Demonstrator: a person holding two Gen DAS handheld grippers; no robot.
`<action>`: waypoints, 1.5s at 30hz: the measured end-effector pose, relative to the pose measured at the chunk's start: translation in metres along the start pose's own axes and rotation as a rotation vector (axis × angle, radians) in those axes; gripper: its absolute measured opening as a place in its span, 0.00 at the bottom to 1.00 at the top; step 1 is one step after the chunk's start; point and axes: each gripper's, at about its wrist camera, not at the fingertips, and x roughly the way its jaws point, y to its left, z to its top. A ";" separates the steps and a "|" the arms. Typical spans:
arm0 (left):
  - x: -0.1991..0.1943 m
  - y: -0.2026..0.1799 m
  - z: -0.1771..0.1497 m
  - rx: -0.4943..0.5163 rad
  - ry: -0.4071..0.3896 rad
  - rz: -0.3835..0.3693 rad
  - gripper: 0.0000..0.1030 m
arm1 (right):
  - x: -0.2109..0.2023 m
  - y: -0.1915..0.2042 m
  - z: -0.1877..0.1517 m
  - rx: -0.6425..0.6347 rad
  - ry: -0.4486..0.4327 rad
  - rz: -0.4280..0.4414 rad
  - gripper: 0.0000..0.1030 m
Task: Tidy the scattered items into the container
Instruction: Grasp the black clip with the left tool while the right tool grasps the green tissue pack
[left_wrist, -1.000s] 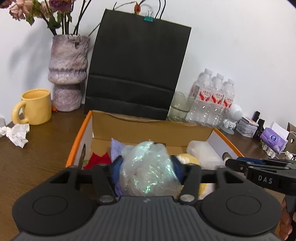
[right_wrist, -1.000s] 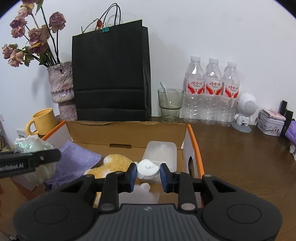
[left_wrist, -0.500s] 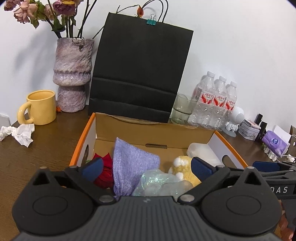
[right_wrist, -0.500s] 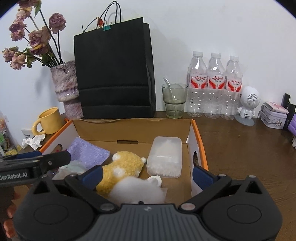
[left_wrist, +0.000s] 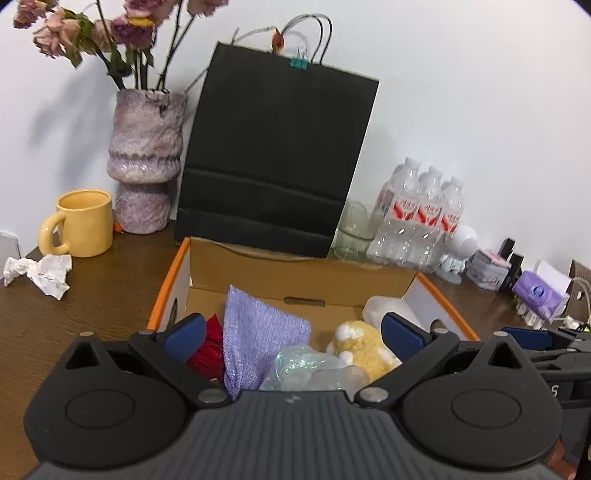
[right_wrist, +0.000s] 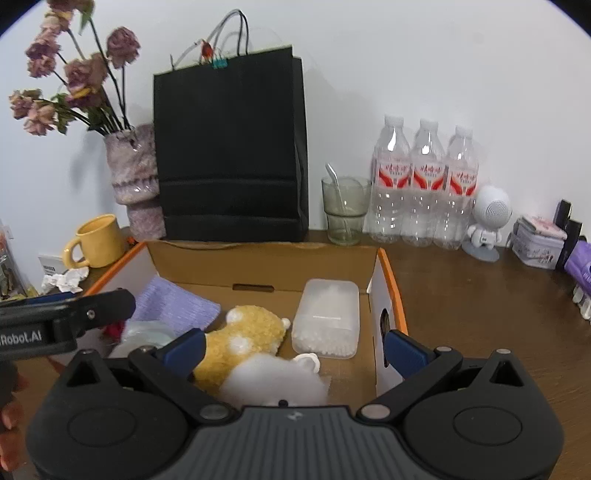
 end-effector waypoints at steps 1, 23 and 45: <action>-0.005 0.001 0.000 -0.002 -0.004 -0.005 1.00 | -0.005 0.001 0.000 -0.001 -0.008 0.000 1.00; -0.100 0.048 -0.054 0.034 0.100 0.038 1.00 | -0.091 0.012 -0.070 -0.021 0.011 -0.024 1.00; -0.074 0.053 -0.113 0.226 0.205 0.098 0.21 | -0.037 0.029 -0.117 0.068 0.057 -0.059 0.81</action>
